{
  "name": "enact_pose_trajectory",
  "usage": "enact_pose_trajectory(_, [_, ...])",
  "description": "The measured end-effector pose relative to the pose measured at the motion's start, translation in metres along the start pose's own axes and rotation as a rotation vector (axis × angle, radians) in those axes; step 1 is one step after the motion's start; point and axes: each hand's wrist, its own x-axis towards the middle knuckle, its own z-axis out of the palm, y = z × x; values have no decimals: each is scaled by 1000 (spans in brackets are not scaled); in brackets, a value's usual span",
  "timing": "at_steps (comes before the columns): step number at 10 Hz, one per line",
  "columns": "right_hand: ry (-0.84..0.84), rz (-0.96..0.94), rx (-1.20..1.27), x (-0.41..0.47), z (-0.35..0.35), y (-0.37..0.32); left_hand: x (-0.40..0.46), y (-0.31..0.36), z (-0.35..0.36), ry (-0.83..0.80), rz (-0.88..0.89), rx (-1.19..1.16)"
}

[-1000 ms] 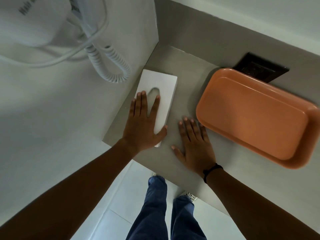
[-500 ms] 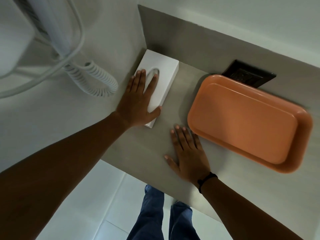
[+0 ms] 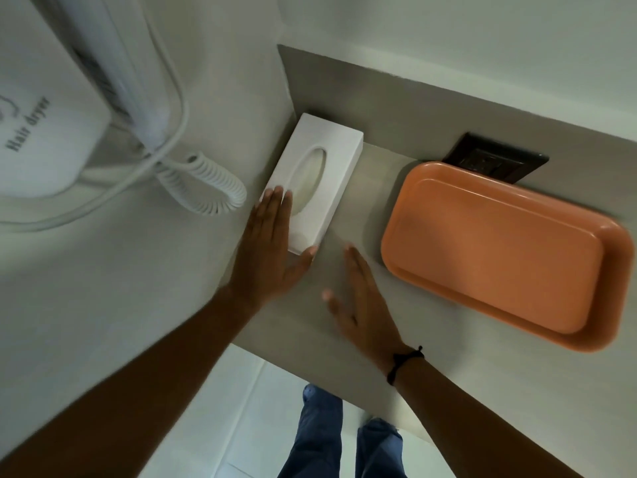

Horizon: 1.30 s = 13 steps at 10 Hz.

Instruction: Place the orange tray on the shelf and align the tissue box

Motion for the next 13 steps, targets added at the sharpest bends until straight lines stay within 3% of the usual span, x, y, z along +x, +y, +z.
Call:
enact_pose_trajectory(1, [281,212,254,49,7,-38,-42,1,6,19,-6,43])
enact_pose_trajectory(2, [369,391,487,99,-3,-55,-46,5,12,35,-63,31])
enact_pose_trajectory(4, [307,450,624,130,-11,-51,-32,14,25,139,-166,-88])
enact_pose_trajectory(11, [293,502,544,157,-2,-61,-15,2,12,140,-198,-180])
enact_pose_trajectory(13, [291,477,654,131,-16,-63,3,22,1,84,-148,-102])
